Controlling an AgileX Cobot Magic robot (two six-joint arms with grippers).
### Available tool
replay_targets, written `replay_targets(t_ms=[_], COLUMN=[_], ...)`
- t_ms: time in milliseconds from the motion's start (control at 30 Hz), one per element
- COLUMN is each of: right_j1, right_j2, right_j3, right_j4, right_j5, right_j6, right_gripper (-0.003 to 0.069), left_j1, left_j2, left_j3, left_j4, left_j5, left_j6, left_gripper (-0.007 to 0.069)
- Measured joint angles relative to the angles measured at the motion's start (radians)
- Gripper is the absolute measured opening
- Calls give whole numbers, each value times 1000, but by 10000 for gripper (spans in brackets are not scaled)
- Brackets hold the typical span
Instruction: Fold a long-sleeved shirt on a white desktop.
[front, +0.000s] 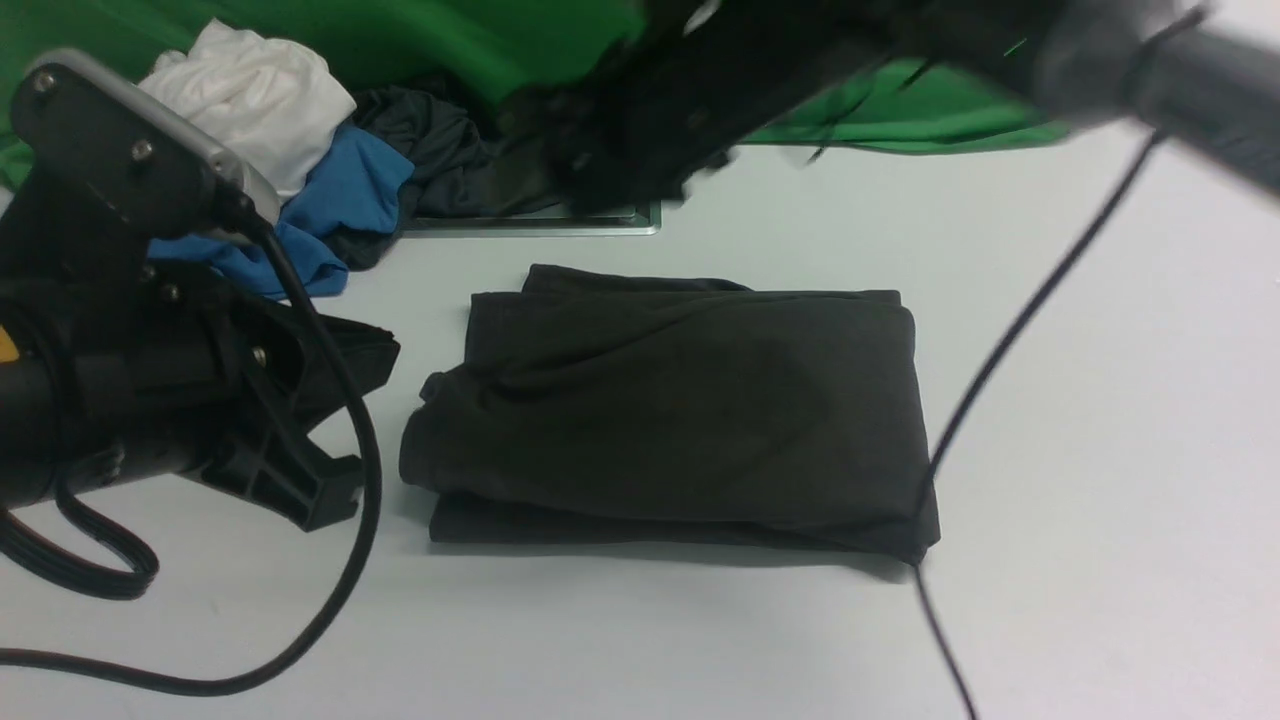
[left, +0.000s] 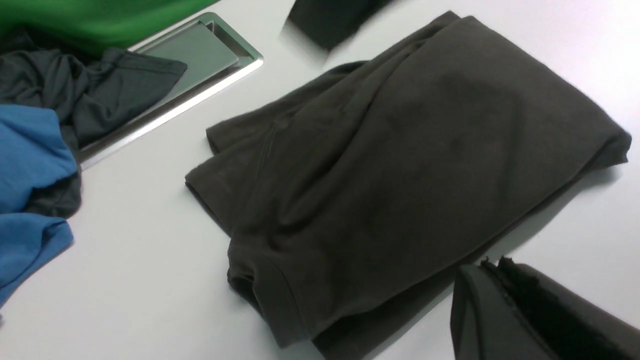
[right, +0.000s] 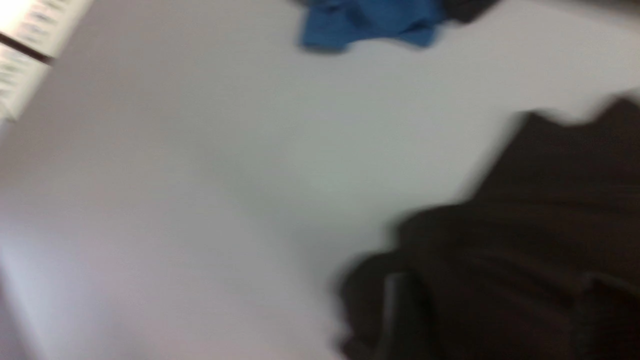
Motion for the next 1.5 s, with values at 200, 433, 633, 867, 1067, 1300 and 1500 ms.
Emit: replay_targets(t_ms=[200,433,633,867,1067,1300,1500], right_j1=[-49,-112,-181,-196,-225,-261,-238], right_j2=[-94,-76,40,104,42,-263,-546], right_j3=[26,290,397,398,399,404,521], right_j4=[-412,-618,-553,-536,-536,-544,-543], right_j5=[125,-43,-200,-249,-217,-97,-40], right_j6=[105,217,191,152,117,107,134], right_gripper=[174,83,80,78,78,78,78], left_j1=[0,0,1,2,2,2,2], left_j2=[62,305,583,739,683,342,4], left_j3=[12,12,12,12,8,-51,-19], left_j4=[-16,-107,-72,102,147,155,161], left_j5=[-6,-129,-206,-237,-184,-162,-174], left_j6=[-30,-21,-19,-160,-193,-223,-225], left_gripper=[19,19,19,19,19,19,19])
